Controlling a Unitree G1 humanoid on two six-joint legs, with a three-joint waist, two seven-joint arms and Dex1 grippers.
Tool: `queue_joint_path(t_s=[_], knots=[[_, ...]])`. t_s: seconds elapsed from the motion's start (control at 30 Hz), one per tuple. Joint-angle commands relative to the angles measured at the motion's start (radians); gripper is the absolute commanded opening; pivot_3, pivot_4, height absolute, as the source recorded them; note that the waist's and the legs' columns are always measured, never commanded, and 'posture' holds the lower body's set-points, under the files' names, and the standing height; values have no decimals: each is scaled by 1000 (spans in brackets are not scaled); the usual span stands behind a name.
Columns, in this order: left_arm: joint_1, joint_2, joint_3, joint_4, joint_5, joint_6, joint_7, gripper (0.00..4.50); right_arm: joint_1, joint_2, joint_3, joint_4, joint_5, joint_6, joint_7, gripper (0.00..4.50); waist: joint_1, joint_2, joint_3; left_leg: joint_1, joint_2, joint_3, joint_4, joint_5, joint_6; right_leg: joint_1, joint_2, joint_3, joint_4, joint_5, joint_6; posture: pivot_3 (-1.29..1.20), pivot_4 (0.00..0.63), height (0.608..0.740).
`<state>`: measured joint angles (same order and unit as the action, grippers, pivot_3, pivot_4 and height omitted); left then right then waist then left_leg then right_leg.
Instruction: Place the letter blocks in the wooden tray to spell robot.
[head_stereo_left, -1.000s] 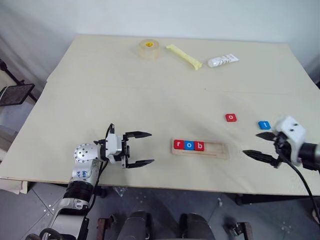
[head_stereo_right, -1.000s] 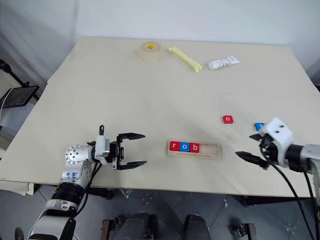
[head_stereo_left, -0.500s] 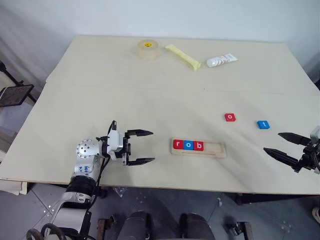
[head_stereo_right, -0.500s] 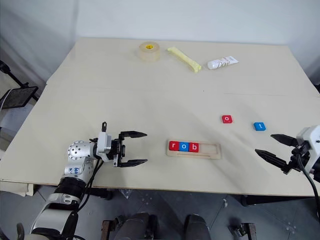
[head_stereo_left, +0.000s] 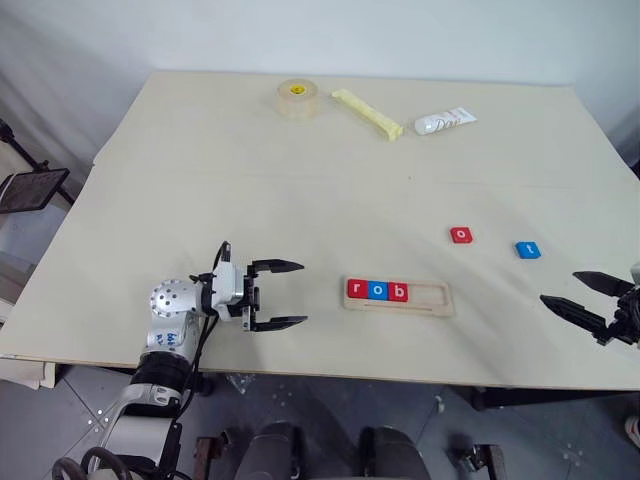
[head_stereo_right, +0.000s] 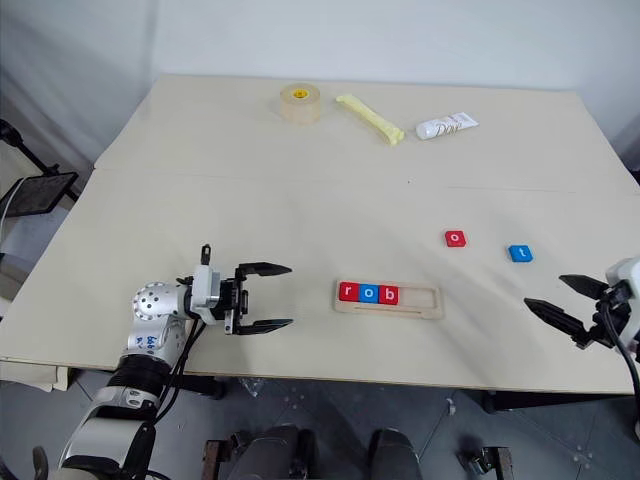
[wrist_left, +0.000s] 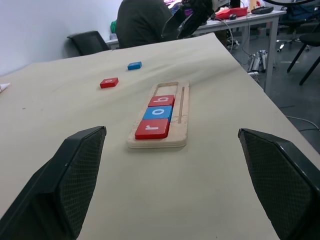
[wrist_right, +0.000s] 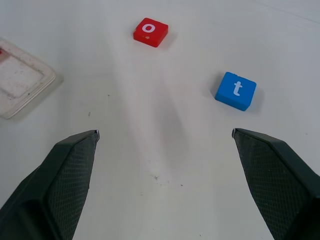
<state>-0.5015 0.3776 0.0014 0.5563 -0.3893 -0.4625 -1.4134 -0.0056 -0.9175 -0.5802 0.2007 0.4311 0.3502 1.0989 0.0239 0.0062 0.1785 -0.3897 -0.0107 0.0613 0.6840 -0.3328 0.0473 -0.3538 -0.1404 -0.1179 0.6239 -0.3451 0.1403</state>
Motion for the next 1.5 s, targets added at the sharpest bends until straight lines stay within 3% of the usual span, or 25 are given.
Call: queue_joint_path(t_s=[0.03,0.53,0.9,1.0,1.1,1.3,1.5], knots=[[-17,5,12,-2,-5,-16,-6,4500,9,-28,-47,-33,28,3,-4,4463,0,0,0,0,0,0,0,0,0,0,0,0,0,0,0,0,150,740],[-31,6,10,-5,-3,-10,-2,4500,-22,-10,-4,-104,58,55,-38,4463,0,0,0,0,0,0,0,0,0,0,0,0,0,0,0,0,150,740],[-18,2,7,-40,-2,-4,21,4500,-340,51,246,25,-21,99,-158,4463,0,0,0,0,0,0,0,0,0,0,0,-1,0,0,0,0,150,740],[2,5,9,-64,-3,-4,34,4500,-521,157,348,141,-86,83,-252,4463,-12,0,0,0,0,0,0,0,0,0,-1,-1,0,0,0,0,150,740],[19,4,7,-86,-2,0,47,4500,-610,223,383,246,-135,46,-318,4463,-25,0,0,0,1,-1,0,1,0,-1,0,-3,1,0,0,0,150,740],[51,2,3,-131,-3,12,72,4500,-696,305,422,438,-210,-69,-409,4463,-26,0,0,-2,-3,-6,-2,1,0,-2,-5,-9,4,0,0,0,150,740],[65,3,0,-152,-1,17,87,4500,-709,338,420,504,-240,-133,-462,4463,-29,0,0,-3,-4,-7,-2,1,1,-1,-6,-11,4,0,0,0,150,740]])
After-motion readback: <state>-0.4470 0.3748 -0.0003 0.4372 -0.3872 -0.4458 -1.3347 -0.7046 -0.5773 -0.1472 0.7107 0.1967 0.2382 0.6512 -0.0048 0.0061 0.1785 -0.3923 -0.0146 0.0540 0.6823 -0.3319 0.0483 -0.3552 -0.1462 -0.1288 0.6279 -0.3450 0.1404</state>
